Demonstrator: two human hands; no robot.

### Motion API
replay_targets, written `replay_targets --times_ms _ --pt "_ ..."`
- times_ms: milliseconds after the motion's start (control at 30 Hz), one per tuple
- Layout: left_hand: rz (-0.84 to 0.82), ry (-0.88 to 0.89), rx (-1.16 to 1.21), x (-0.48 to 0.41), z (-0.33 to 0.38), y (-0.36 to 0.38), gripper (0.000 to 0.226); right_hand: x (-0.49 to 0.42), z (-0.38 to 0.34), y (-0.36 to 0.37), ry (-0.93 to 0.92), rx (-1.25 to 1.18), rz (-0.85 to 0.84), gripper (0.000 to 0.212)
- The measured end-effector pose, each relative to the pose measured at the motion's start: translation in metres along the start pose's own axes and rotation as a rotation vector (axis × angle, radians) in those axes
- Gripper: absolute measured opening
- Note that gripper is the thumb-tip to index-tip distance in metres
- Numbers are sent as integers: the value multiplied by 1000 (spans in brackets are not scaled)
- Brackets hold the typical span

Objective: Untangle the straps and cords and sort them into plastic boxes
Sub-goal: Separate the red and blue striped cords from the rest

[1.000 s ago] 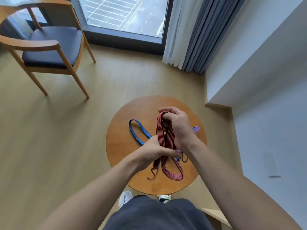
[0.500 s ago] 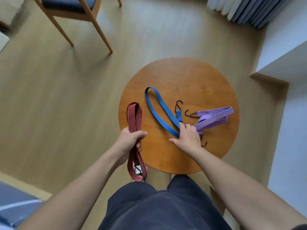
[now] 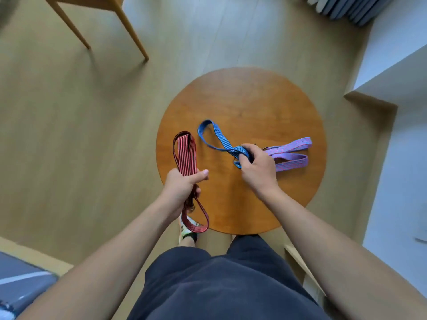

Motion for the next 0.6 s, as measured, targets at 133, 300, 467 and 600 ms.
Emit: replay_targets --times_ms 133,300,467,600 --pt "-4 134 23 9 49 5 20 -1 -43 -36 227 -366 -41 21" --pt "-127 371 14 41 114 4 36 19 -95 -61 277 -546 -208 17" --pt "-451 543 -33 93 171 28 47 47 -157 -75 204 -713 -338 21" --pt "-637 694 -102 131 199 45 25 59 -195 -101 85 -760 -310 22"
Point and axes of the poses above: each hand's wrist, its own x-axis away from the middle knuckle, its own y-axis out of the palm, z = x × y, the point moved 10 cm from there along -x, towards the middle knuckle, and after that the axes turned 9 degrees about z, right-handed, at the moved point
